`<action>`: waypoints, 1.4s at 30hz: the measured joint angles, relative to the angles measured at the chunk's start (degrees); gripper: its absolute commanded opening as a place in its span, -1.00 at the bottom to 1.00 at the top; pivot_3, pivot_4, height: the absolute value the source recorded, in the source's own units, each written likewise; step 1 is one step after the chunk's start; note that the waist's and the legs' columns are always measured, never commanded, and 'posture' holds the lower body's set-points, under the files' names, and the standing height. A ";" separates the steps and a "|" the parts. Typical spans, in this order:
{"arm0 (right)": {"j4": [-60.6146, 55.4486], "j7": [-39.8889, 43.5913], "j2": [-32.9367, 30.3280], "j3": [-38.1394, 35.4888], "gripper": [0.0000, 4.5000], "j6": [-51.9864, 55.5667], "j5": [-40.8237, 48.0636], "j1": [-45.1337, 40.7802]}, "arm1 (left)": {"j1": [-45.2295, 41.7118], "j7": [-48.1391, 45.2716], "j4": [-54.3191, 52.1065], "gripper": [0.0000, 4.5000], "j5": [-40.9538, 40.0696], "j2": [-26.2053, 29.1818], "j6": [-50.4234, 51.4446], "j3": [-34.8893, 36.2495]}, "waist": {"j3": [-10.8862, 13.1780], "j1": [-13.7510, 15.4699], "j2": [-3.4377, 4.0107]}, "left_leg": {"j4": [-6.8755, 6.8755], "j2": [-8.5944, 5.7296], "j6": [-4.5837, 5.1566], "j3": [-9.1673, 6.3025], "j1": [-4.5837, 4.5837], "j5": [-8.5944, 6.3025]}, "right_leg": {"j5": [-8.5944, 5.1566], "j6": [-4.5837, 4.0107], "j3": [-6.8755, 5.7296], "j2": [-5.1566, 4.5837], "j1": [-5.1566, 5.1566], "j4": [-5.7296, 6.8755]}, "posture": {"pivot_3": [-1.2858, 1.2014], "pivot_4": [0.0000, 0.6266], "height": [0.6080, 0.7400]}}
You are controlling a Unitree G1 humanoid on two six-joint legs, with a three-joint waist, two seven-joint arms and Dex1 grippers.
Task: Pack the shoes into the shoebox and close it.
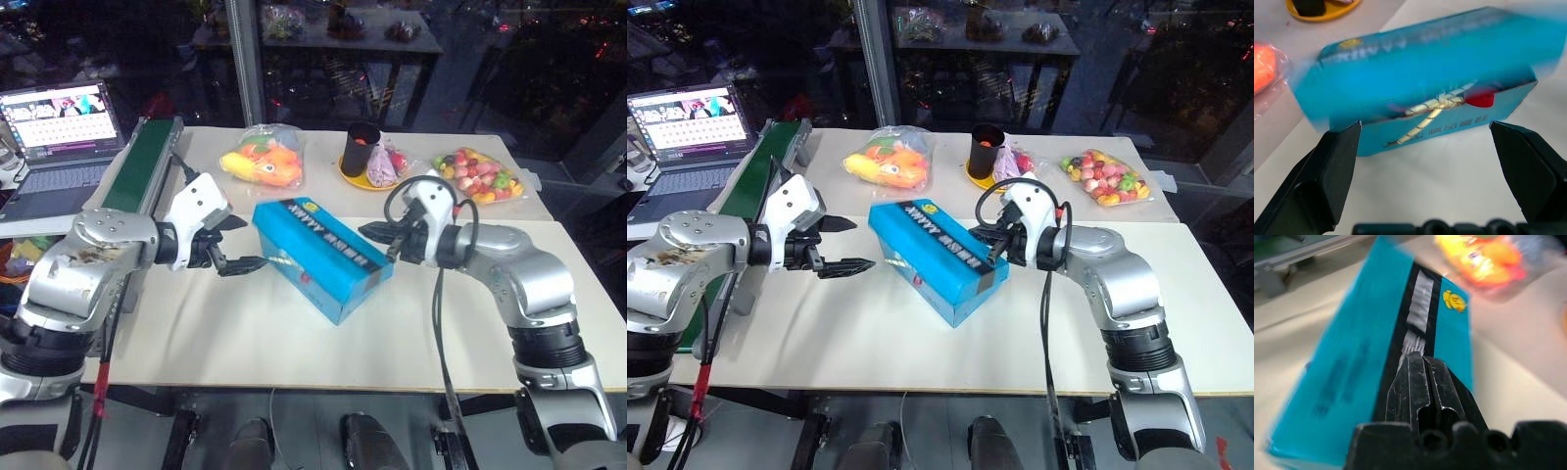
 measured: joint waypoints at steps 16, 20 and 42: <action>36.39 4.48 18.43 12.79 -0.99 -23.94 -13.75 -16.62 | 7.18 5.25 -9.52 1.00 -5.27 1.50 6.13 6.12 | 0.00 -0.13 -0.01 | -0.01 0.08 -0.01 0.00 0.03 0.00 | 0.13 -0.22 -0.06 0.04 0.02 0.01 | 0.03 -0.52 0.90; 38.77 5.41 19.56 13.88 -0.99 -27.66 -16.15 -15.46 | 8.45 6.38 -10.91 1.00 -5.94 1.51 7.31 7.01 | -0.02 -0.29 -0.02 | -0.01 0.13 -0.01 0.00 0.19 0.00 | 0.09 -0.16 -0.06 0.09 0.12 0.05 | 0.03 -0.52 0.90; 21.01 5.51 12.94 2.24 -0.99 -13.83 -10.45 -9.55 | 7.92 10.21 -8.98 1.00 -7.34 -5.24 2.66 7.48 | -0.44 1.38 -0.21 | -0.42 0.12 -0.05 -0.04 0.60 0.02 | -0.11 -0.54 -0.20 0.01 0.55 0.09 | 0.03 -0.52 0.90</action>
